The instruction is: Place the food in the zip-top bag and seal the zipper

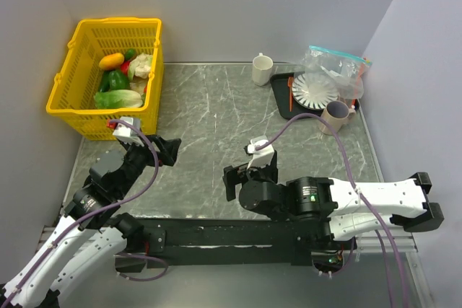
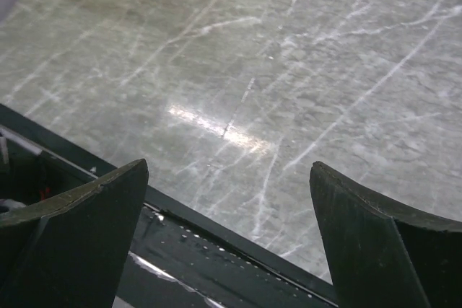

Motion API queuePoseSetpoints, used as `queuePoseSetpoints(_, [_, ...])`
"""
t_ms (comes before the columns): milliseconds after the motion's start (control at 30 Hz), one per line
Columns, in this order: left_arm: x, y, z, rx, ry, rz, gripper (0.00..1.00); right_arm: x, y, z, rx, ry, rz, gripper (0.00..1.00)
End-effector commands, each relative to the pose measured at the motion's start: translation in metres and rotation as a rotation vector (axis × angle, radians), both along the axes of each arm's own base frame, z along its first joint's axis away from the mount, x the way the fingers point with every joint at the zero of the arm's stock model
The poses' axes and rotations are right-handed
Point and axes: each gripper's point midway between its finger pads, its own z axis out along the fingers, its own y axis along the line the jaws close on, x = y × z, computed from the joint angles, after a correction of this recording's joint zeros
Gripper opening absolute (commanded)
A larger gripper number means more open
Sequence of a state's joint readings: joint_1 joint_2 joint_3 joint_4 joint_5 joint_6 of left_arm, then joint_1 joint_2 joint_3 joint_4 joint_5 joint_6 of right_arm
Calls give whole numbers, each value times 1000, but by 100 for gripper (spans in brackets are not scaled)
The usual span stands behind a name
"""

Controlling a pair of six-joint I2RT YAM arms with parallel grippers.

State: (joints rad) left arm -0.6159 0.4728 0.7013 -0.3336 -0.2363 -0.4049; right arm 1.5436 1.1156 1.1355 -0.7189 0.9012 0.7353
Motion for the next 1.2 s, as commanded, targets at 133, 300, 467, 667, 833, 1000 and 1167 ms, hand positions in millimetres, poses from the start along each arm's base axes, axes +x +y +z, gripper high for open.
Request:
queuePoseSetpoints(133, [3, -1, 12, -12, -50, -4, 99, 13, -2, 25, 160, 2, 63, 100])
queuePoseSetpoints(300, [3, -2, 11, -6, -53, -11, 99, 56, -28, 32, 166, 12, -44, 100])
queuePoseSetpoints(467, [3, -5, 11, -4, -52, -23, 99, 122, -73, 49, 184, 25, -214, 100])
queuePoseSetpoints(667, [2, -7, 10, -2, -50, -35, 99, 200, -141, 59, 185, 51, -478, 100])
queuePoseSetpoints(833, [0, -10, 9, -5, -48, -54, 99, 274, -200, 47, 108, 75, -674, 98])
queuePoseSetpoints(1000, [1, -9, 8, 1, -48, -52, 99, 329, -229, 40, -63, 98, -793, 98])
queuePoseSetpoints(1167, [0, -10, 8, -5, -45, -60, 99, 382, -252, 18, -212, 141, -888, 98])
